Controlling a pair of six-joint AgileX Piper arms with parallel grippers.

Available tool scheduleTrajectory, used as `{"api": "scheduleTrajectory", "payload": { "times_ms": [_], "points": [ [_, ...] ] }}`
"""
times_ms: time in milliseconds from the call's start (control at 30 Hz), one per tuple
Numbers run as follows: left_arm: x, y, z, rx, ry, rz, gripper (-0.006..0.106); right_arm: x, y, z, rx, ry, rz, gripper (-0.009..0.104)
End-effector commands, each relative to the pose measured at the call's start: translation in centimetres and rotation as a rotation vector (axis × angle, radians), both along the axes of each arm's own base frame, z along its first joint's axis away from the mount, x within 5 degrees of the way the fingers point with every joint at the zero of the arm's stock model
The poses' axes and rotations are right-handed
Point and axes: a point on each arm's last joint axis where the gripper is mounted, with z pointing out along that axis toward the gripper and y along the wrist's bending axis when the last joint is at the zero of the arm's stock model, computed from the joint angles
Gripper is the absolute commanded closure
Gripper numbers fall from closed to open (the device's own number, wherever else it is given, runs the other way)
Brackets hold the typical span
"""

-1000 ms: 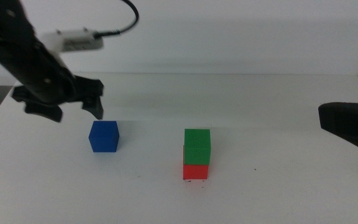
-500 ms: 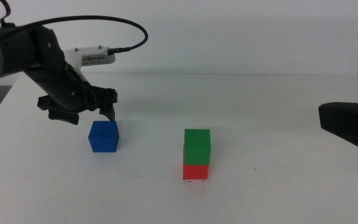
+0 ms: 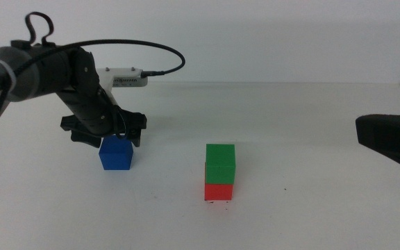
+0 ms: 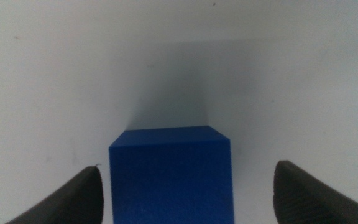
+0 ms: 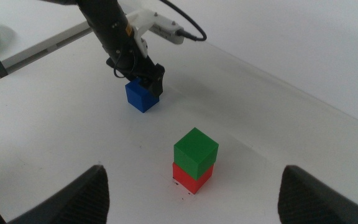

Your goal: Stack red cubes first, then green, then blue cubes in a specific spot.

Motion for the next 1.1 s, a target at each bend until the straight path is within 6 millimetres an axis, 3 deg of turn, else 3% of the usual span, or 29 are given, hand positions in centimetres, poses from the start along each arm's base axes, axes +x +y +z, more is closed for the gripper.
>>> {"api": "scheduleTrajectory", "payload": {
  "times_ms": [0, 167, 267, 400, 500, 600, 733, 900, 1067],
  "points": [
    [0.3, -0.1, -0.3, 0.003, -0.007, 0.011, 0.007, 0.0, -0.1, 0.0, 0.0, -0.011, 0.002, 0.002],
    [0.4, -0.2, -2.0, 0.01, 0.043, -0.001, 0.015, 0.0, -0.1, 0.0, 0.0, -0.011, 0.002, 0.002],
    [0.5, -0.3, -2.5, 0.004, 0.053, -0.001, 0.029, 0.0, -0.1, 0.0, 0.0, -0.011, 0.002, 0.002],
    [0.5, 0.3, -2.5, 0.0, 0.069, 0.027, 0.07, 0.0, -0.1, 0.0, 0.0, -0.011, 0.002, 0.002],
    [-0.4, 0.5, -0.5, -0.016, 0.085, 0.034, 0.102, 0.0, -0.1, 0.0, 0.0, -0.011, 0.002, 0.002],
    [-2.4, -1.0, 3.7, -0.022, 0.046, 0.023, 0.102, 0.0, -0.1, 0.0, 0.0, -0.011, 0.002, 0.002],
    [-6.9, -5.2, 8.9, 0.01, -0.029, 0.111, 0.102, 0.0, -0.1, 0.0, 0.0, -0.011, 0.002, 0.002],
    [-12.6, -9.6, 11.6, 0.104, -0.09, 0.225, 0.102, 0.0, -0.1, 0.0, 0.0, -0.011, 0.002, 0.002],
    [-12.6, -12.9, 12.7, 0.036, -0.172, 0.171, 0.102, 0.0, -0.1, 0.0, 0.0, -0.011, 0.002, 0.002]
  ]
}}
